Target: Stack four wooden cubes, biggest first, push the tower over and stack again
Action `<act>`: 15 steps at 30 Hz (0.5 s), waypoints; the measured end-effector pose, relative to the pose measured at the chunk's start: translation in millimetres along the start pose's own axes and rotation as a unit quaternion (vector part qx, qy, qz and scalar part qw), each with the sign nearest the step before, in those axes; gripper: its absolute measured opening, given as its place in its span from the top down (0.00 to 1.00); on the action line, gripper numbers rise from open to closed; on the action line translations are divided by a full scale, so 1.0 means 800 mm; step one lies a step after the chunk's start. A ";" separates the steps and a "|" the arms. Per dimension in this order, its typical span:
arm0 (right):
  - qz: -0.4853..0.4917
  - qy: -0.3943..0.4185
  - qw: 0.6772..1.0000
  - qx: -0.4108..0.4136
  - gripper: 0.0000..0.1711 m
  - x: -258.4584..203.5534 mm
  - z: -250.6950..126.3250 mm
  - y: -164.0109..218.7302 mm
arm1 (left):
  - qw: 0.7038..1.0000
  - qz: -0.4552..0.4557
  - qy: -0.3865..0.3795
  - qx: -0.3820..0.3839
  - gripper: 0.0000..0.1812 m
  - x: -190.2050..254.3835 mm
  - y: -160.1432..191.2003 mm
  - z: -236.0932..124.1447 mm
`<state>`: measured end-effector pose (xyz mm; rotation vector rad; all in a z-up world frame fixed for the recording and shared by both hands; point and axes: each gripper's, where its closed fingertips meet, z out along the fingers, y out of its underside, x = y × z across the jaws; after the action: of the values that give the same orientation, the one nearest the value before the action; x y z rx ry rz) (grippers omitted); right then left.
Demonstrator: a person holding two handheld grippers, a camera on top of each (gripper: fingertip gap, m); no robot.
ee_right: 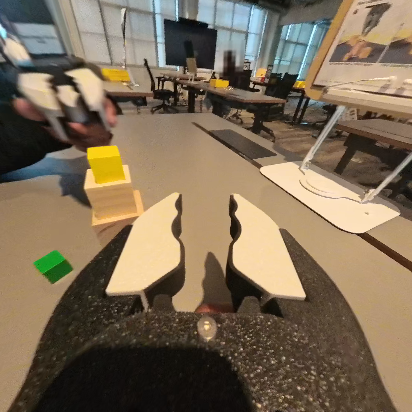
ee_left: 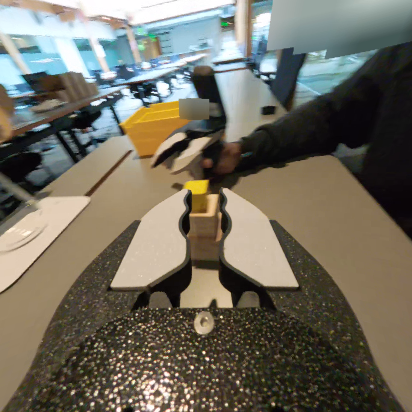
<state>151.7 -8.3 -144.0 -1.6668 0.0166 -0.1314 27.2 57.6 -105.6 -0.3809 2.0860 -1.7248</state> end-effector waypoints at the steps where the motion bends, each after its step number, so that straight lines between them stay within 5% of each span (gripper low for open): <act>1: 0.003 0.007 1.000 0.003 0.78 0.003 0.001 0.000 | 0.999 0.004 0.032 -0.016 0.87 0.024 -0.005 0.008; 6: -0.012 0.013 1.000 0.012 0.81 0.003 0.002 -0.002 | 0.991 -0.045 0.040 -0.120 0.81 0.109 0.025 0.066; 10: -0.005 0.003 1.000 0.009 0.82 0.002 0.004 -0.001 | 0.974 -0.137 -0.052 -0.174 0.80 0.117 0.084 0.097; 15: 0.008 -0.012 1.000 0.011 0.83 0.004 0.007 -0.001 | 0.959 -0.126 -0.128 -0.219 0.79 0.093 0.107 0.098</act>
<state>155.6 -2.9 -143.3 -1.6465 0.0103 -0.0980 2.3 -27.3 -211.8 -0.9833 2.2837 -1.2342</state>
